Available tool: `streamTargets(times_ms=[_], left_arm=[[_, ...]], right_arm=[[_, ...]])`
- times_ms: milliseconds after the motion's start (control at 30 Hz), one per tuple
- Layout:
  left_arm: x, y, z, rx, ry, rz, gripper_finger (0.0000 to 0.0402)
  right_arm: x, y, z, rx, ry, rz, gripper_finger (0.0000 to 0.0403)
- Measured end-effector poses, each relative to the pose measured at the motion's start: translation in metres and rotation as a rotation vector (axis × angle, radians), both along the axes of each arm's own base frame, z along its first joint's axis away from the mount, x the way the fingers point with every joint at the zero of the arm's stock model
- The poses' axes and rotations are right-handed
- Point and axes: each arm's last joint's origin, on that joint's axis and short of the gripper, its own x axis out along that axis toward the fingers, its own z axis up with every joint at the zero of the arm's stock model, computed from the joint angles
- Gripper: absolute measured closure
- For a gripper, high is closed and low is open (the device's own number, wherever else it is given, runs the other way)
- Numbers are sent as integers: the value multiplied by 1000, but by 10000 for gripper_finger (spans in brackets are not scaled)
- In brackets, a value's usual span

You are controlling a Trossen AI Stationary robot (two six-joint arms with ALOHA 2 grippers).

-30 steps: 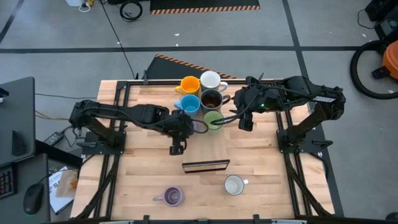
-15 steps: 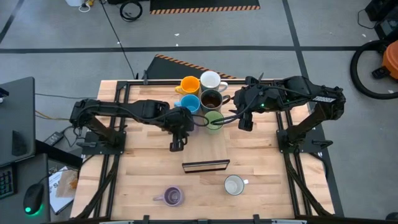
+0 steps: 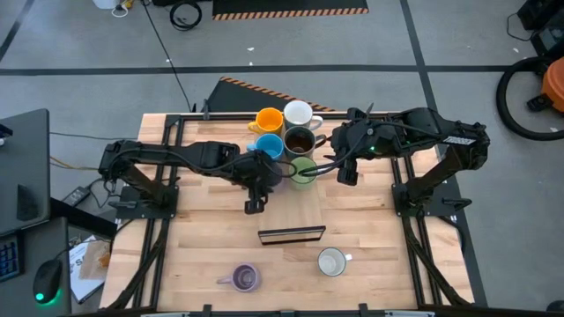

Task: Place coffee mugs
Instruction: Put the purple patterned mug on the shelf

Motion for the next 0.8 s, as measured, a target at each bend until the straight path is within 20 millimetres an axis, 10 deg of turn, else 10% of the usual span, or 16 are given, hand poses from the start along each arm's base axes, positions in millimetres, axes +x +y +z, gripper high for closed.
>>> streamTargets(times_ms=[800], left_arm=[[7,1,5,-99,-100,194,294]], right_arm=[[0,0,0,8,-9,-8,186]])
